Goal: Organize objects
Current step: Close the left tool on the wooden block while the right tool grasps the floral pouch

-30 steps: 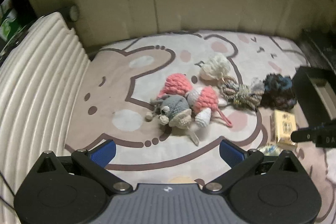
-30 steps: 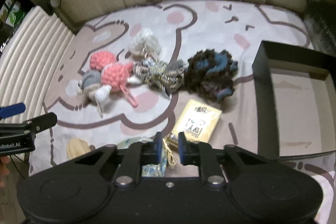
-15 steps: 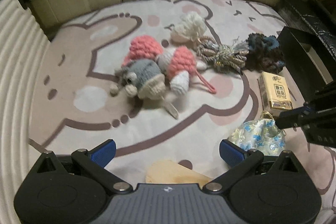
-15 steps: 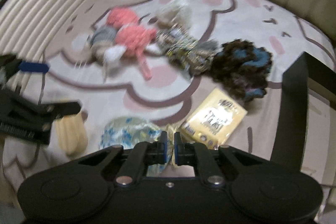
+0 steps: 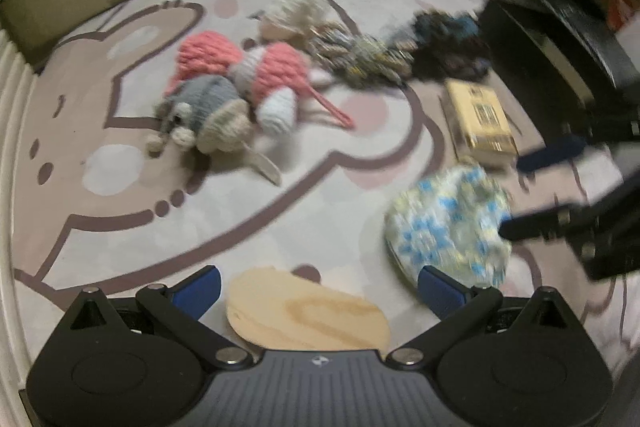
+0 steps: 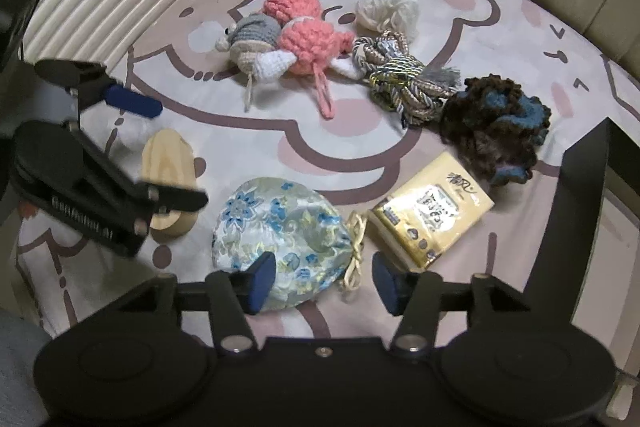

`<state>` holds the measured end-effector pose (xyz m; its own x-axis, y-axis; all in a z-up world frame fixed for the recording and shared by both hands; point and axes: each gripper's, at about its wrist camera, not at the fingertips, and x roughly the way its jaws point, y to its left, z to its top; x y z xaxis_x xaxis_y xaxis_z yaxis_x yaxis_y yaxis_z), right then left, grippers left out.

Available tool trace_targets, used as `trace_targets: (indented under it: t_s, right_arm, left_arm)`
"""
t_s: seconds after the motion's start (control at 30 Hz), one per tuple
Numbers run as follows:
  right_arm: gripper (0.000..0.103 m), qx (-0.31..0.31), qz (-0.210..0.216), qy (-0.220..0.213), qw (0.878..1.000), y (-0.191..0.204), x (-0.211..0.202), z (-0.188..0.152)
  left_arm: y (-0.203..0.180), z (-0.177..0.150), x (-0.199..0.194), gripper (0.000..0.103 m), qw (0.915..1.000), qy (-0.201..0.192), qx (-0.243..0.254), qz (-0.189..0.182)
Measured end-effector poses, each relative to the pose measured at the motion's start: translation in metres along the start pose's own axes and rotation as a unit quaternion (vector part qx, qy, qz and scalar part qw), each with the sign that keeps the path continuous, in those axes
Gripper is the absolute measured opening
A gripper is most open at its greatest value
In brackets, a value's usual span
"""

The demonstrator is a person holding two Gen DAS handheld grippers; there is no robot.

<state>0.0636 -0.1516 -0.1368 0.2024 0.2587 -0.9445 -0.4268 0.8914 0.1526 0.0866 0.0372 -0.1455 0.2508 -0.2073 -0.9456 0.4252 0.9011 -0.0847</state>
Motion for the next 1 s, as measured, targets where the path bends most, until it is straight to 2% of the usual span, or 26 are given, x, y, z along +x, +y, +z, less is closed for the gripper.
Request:
trace_targets:
  t_s: [0.23,0.37,0.43,0.47,0.57,0.77,0.9,1.0]
  right_arm:
    - [0.066,-0.013,0.0,-0.005,1.0,0.005,-0.002,-0.002]
    - [0.077,-0.034,0.003,-0.009,0.999,0.011,-0.001,-0.004]
    - [0.08,-0.051,-0.001,-0.012,0.999,0.017,0.0,-0.006]
    - [0.082,-0.061,-0.004,-0.012,0.998,0.02,0.002,-0.007]
    - [0.084,-0.092,-0.01,-0.014,0.996,0.031,0.005,-0.009]
    - [0.089,-0.144,-0.04,-0.014,0.989,0.049,0.017,-0.013]
    - [0.089,-0.145,-0.056,-0.006,0.988,0.052,0.027,-0.01]
    - [0.091,-0.137,-0.052,-0.002,0.989,0.051,0.033,-0.007]
  left_arm:
    - [-0.018,-0.012,0.007,0.103,0.9953,0.03,0.086,0.031]
    - [-0.022,-0.016,0.011,0.1,0.9913,0.039,0.115,0.051]
    - [-0.023,-0.018,0.015,0.097,0.9878,0.044,0.129,0.075]
    - [-0.022,-0.018,0.016,0.097,0.9876,0.044,0.13,0.076]
    - [-0.018,-0.016,0.017,0.097,0.9895,0.043,0.118,0.072]
    - [-0.001,-0.011,0.018,0.097,0.9951,0.039,0.051,0.076]
    - [0.008,-0.009,0.019,0.098,0.9957,0.032,0.023,0.083]
    - [0.013,-0.01,0.021,0.102,0.996,0.035,0.013,0.081]
